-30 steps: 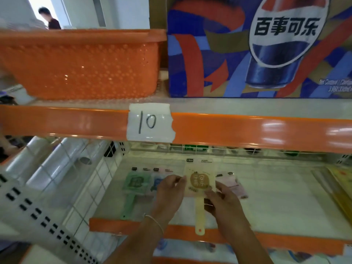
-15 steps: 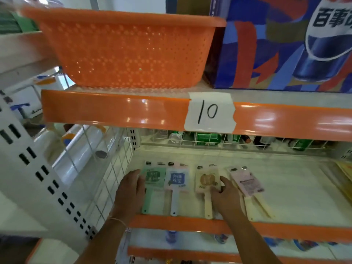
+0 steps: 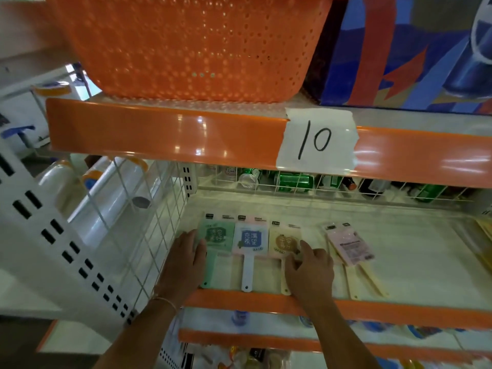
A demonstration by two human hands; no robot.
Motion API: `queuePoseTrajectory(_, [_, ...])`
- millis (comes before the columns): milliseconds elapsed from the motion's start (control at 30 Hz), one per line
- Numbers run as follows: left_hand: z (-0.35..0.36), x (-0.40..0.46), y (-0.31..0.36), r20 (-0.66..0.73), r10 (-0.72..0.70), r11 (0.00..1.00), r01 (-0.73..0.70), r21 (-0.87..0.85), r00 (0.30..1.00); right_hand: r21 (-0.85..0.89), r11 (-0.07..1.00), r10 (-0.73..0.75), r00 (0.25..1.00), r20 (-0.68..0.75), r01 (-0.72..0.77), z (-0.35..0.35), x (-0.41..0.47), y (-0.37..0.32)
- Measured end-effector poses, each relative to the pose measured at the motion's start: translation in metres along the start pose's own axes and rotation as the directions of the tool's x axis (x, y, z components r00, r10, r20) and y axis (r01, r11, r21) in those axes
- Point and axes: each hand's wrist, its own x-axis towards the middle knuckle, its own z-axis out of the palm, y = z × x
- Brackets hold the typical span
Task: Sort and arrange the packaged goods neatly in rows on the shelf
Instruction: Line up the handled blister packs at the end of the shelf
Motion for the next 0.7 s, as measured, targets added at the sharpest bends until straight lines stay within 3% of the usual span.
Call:
queuePoseTrajectory(433, [-0.001, -0.004, 0.007, 0.017, -0.016, 0.999, 0.017, -0.035, 1.000, -0.038, 0.988, -0.152, 0.978, -0.145, 0.148, 0.014, 0.003, 0.008])
queuePoseTrajectory(700, [-0.001, -0.003, 0.006, 0.028, 0.001, 1.000, -0.001, -0.010, 1.000, 0.009, 0.992, -0.126, 0.984, -0.128, 0.129, 0.017, 0.003, 0.013])
